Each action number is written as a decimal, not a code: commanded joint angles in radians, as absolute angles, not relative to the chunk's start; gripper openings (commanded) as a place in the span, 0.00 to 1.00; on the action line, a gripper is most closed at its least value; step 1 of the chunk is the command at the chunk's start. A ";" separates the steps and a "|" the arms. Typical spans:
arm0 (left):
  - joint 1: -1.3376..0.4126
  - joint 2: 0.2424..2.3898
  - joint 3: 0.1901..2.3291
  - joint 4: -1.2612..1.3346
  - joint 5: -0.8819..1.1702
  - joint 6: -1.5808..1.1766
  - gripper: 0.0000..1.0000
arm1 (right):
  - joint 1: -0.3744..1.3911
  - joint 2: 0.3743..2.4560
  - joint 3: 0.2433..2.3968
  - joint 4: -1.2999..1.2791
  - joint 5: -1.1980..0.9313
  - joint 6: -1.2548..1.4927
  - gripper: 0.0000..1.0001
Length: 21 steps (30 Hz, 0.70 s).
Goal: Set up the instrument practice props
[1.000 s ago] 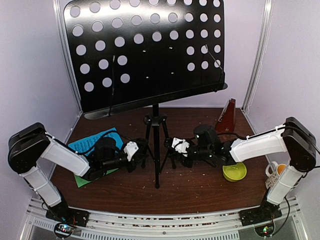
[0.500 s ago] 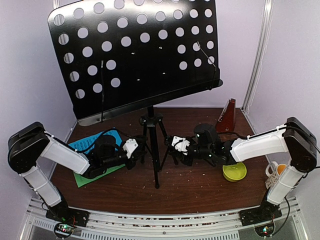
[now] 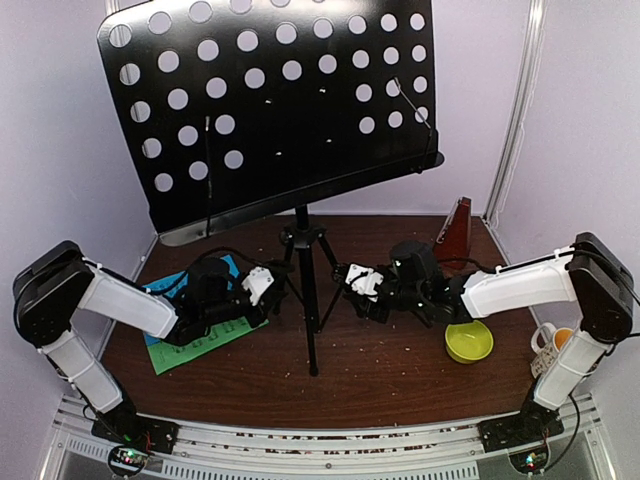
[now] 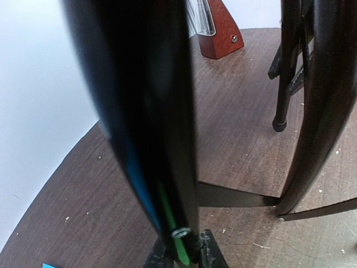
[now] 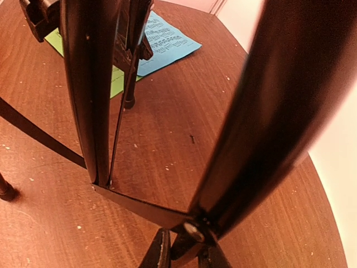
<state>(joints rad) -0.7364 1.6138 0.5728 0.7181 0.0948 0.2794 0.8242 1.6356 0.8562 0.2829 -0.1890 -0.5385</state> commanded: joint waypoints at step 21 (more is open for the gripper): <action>-0.585 1.769 0.995 0.356 0.175 0.516 0.00 | 0.681 1.716 1.016 0.182 -0.078 -0.649 0.00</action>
